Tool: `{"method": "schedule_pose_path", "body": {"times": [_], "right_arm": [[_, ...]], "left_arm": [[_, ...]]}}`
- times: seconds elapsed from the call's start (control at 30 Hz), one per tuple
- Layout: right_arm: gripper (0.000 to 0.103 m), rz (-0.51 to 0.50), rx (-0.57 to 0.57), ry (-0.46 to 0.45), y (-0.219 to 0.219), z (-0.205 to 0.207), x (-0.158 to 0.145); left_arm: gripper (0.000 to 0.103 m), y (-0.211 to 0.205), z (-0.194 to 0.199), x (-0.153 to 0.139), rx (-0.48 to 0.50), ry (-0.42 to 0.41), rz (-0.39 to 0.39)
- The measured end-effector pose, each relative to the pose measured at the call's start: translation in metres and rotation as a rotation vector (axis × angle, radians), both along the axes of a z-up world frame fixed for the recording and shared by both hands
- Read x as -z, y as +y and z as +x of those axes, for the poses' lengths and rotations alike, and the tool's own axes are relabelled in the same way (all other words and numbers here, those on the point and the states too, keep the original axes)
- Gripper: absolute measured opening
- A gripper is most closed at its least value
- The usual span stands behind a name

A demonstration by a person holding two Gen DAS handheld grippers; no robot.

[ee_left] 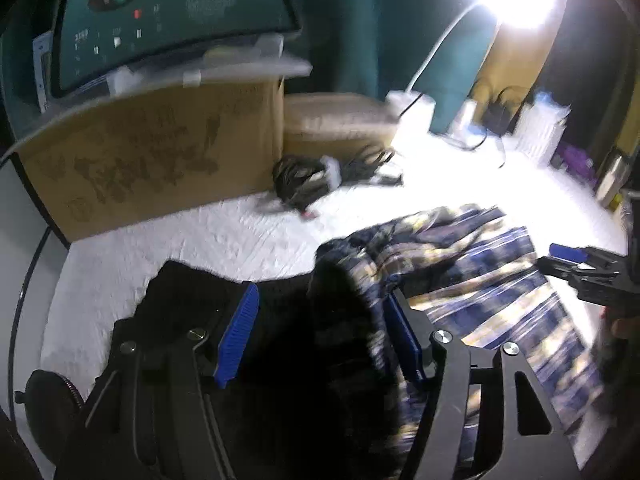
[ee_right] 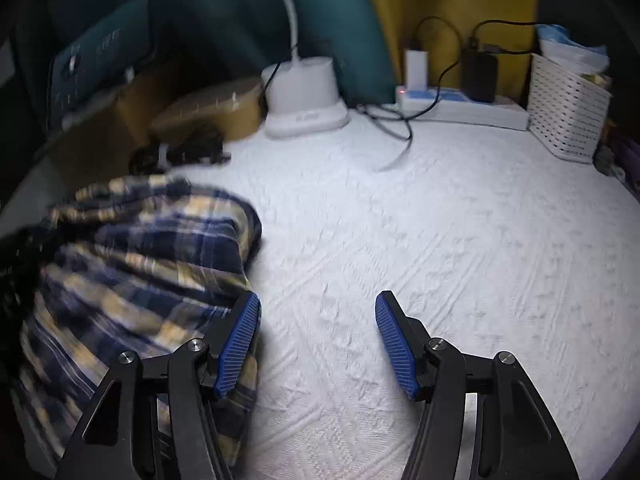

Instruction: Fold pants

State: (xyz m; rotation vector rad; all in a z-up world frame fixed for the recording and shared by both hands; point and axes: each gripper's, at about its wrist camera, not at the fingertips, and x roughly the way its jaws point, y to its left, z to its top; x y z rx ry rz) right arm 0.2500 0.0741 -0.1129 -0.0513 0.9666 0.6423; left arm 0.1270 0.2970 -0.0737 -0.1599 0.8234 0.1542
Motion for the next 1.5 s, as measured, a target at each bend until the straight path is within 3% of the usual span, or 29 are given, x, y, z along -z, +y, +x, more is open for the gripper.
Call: {"method": "schedule_pose_path", "body": {"times": [0.17, 0.4, 0.73, 0.9, 1.1, 1.4, 1.5], "right_arm": [[0.062, 0.03, -0.041, -0.052, 0.018, 0.009, -0.017], [0.062, 0.02, -0.097, 0.001, 0.05, 0.021, -0.002], [0.062, 0.003, -0.106, 0.03, 0.053, 0.023, 0.015], [0.062, -0.008, -0.073, 0.009, 0.045, 0.018, 0.005], [0.062, 0.004, -0.067, -0.01, 0.034, -0.001, -0.014], [0.064, 0.007, -0.115, -0.011, 0.03, -0.04, -0.021], [0.064, -0.011, -0.139, -0.001, 0.031, -0.05, -0.015]], "left_arm": [[0.064, -0.009, 0.0, -0.017, 0.047, -0.057, 0.003], [0.064, 0.002, 0.018, 0.013, 0.011, 0.055, 0.016], [0.065, 0.005, 0.029, 0.024, 0.036, 0.083, 0.047], [0.065, 0.006, 0.019, 0.005, 0.018, 0.016, 0.021], [0.065, -0.007, -0.009, -0.015, 0.063, -0.053, -0.002], [0.065, -0.025, -0.032, 0.009, 0.077, 0.017, -0.042], [0.065, -0.028, -0.033, 0.023, 0.057, 0.078, 0.015]]}}
